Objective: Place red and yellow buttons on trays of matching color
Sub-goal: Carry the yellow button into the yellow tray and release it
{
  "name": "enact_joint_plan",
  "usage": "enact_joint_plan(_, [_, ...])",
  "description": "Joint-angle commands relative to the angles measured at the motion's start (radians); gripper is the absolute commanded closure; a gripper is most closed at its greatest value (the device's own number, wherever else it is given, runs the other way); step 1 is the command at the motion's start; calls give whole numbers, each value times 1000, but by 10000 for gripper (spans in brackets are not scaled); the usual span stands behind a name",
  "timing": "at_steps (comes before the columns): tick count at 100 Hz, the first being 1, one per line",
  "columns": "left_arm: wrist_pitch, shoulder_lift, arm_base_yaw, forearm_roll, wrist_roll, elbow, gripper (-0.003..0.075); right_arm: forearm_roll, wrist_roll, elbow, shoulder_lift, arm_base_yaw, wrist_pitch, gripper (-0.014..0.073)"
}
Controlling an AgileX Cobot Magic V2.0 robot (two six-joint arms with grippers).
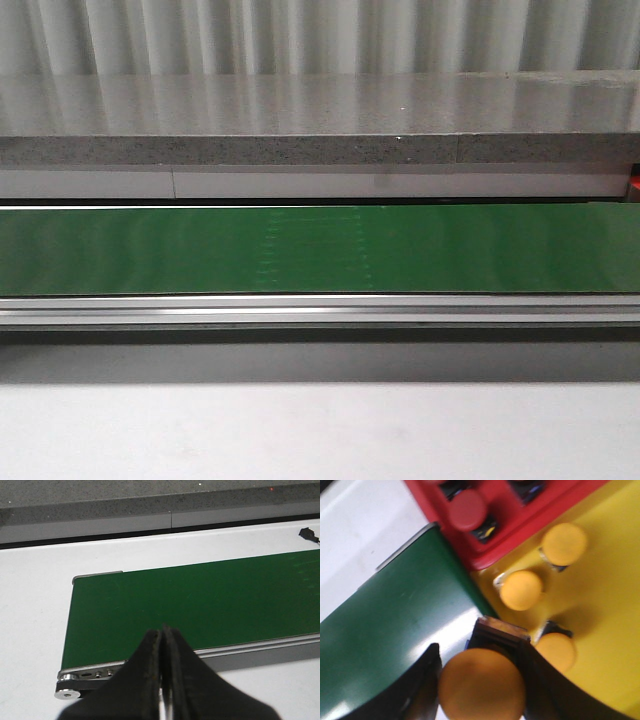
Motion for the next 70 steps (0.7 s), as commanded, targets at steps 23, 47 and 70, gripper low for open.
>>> enact_joint_plan(23, [-70,4,-9,-14,-8,-25,740,-6,3,94,-57,-235,-112,475])
enact_joint_plan(47, [-70,4,-9,-14,-8,-25,740,-10,3,208,-19,-240,-268,475])
enact_joint_plan(70, [-70,4,-9,-14,-8,-25,740,9,3,211,72,-239,-308,475])
